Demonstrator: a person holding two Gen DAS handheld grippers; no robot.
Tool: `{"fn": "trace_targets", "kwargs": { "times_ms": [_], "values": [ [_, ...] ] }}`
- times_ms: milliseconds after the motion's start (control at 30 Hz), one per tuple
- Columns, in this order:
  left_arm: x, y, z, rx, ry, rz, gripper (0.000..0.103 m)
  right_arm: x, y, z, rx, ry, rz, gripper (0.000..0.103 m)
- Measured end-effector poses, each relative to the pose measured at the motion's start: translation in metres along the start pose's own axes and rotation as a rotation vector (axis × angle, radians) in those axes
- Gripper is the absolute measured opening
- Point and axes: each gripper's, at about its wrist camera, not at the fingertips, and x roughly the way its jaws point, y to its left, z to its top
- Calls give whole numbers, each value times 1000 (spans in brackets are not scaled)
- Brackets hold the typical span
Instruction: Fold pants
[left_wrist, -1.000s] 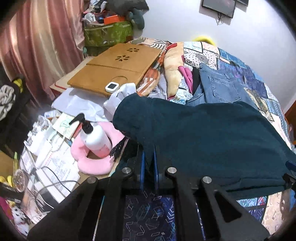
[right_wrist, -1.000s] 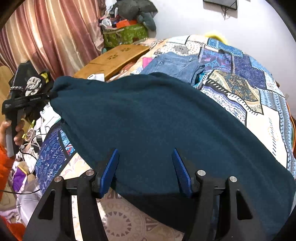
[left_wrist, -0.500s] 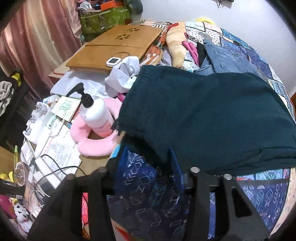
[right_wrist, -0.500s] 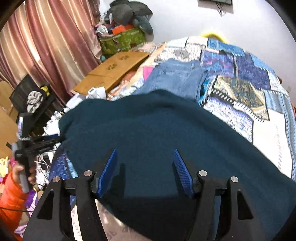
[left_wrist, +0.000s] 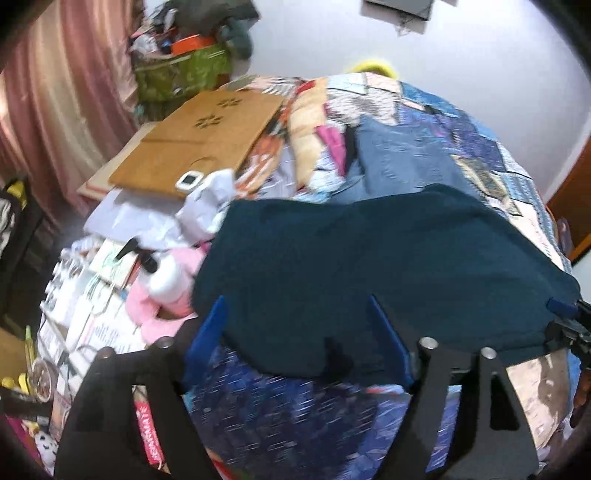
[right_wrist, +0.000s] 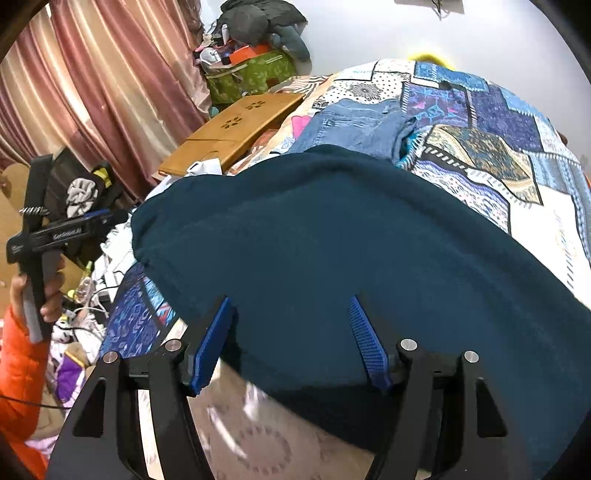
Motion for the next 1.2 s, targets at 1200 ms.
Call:
{"fn": "trace_targets", "kwargs": {
  "times_ms": [1200],
  "values": [
    [50, -292, -2, 456, 145, -185, 89, -188, -234, -175, 746, -214, -333, 65]
  ]
}}
